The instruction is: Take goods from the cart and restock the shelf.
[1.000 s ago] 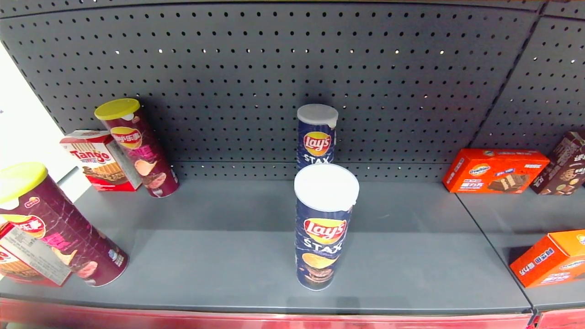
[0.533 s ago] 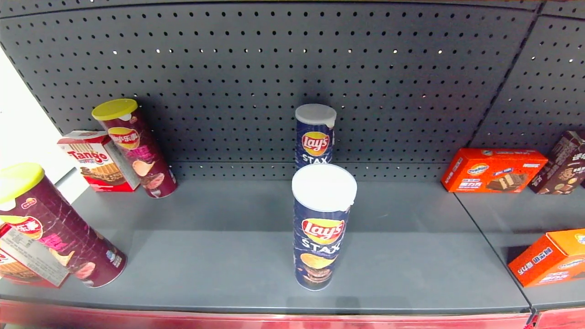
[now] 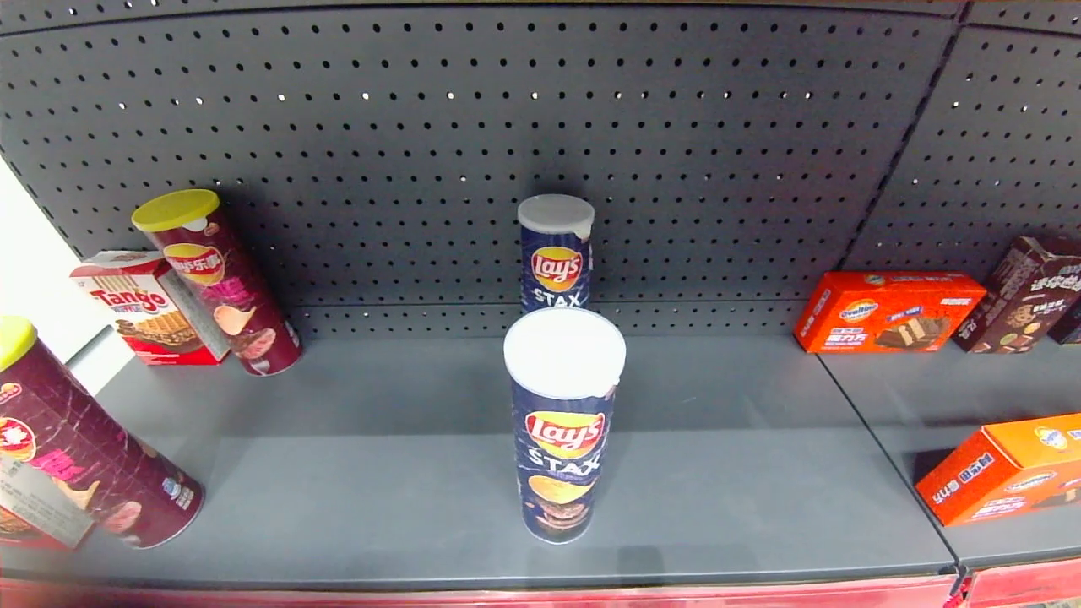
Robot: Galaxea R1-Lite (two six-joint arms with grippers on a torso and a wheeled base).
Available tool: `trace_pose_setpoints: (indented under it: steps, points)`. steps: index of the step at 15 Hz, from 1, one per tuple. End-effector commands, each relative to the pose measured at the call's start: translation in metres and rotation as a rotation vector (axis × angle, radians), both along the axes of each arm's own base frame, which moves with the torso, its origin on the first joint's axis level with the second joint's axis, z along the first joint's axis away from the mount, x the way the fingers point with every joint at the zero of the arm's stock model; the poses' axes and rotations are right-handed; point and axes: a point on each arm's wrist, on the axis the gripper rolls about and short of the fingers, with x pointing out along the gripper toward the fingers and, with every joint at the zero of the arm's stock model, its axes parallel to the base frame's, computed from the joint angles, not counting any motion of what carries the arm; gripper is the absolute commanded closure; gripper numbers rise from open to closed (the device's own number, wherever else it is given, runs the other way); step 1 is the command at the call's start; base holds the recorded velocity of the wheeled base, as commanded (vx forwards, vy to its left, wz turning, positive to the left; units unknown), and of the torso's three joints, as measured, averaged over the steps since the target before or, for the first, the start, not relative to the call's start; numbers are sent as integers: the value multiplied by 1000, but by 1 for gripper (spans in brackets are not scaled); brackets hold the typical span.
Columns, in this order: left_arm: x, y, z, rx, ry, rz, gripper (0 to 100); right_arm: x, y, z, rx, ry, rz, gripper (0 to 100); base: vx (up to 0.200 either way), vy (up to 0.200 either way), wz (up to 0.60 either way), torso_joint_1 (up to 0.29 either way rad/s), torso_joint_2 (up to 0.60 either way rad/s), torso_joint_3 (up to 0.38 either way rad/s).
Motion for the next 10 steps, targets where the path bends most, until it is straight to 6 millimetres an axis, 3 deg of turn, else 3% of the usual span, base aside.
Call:
trace_pose_setpoints:
  steps: [1, 3, 9, 10]
  points:
    - [0, 0, 0, 1, 1, 0, 0, 0, 0, 0, -3, 1, 0, 0, 0, 0, 0, 0, 0, 0]
    - [0, 0, 0, 1, 1, 0, 0, 0, 0, 0, -1, 1, 0, 0, 0, 0, 300, -1, -1, 4]
    - [0, 0, 0, 1, 1, 0, 0, 0, 0, 0, 2, 1, -2, 0, 0, 0, 0, 0, 0, 0]
    - [0, 0, 0, 1, 1, 0, 0, 0, 0, 0, 2, 1, -2, 0, 0, 200, 0, -2, 7, 2]
